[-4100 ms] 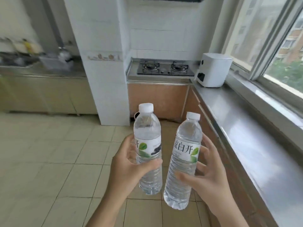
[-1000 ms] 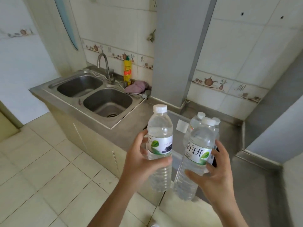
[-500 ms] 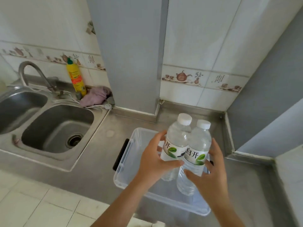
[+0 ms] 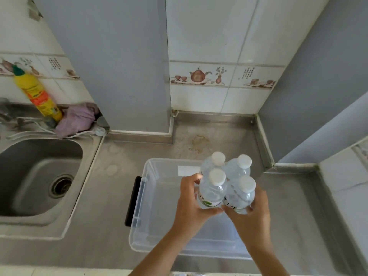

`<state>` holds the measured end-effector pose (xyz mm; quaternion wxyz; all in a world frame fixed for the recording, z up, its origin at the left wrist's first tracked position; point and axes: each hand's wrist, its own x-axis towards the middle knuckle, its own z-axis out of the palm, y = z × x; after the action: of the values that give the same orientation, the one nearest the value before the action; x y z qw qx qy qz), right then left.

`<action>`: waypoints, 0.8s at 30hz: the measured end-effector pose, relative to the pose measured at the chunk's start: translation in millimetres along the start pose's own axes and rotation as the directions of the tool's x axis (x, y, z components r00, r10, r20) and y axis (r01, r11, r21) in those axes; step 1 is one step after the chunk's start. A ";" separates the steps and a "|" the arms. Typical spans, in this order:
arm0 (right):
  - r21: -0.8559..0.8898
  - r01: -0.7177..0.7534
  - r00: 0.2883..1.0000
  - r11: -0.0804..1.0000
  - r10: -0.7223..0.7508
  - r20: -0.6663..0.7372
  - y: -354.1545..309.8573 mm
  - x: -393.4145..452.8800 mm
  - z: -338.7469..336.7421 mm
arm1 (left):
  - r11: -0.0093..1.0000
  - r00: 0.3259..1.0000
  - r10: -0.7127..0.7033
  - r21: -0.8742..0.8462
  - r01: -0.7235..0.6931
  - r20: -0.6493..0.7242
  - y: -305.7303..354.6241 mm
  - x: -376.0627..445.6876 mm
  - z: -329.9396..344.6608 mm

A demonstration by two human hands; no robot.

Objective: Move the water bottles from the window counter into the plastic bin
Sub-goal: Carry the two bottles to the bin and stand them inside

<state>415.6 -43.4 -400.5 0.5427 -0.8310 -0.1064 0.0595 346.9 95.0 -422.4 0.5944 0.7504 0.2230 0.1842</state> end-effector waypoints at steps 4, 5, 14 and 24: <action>-0.011 -0.034 0.999 0.999 0.034 -0.002 3.5 -0.4 3.3 | 0.999 1.000 0.018 0.037 -0.018 -0.004 -10.2 2.8 4.4; -0.010 -0.039 0.999 0.999 0.039 -0.004 4.4 -0.3 3.5 | 0.999 1.000 0.023 0.043 -0.023 -0.010 -11.5 3.4 6.1; -0.002 -0.020 1.000 1.000 0.020 0.004 2.4 -1.5 0.9 | 0.995 0.997 0.009 0.094 -0.016 0.072 -25.9 8.8 12.2; -0.149 0.073 0.994 0.986 -0.059 0.096 -9.0 -8.2 -14.2 | 0.993 0.997 -0.019 0.119 0.009 0.079 -11.0 2.5 6.3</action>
<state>409.7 -54.5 -386.7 0.4738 -0.8625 -0.1629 0.0711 351.1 93.4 -434.5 0.5585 0.7894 0.2149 0.1365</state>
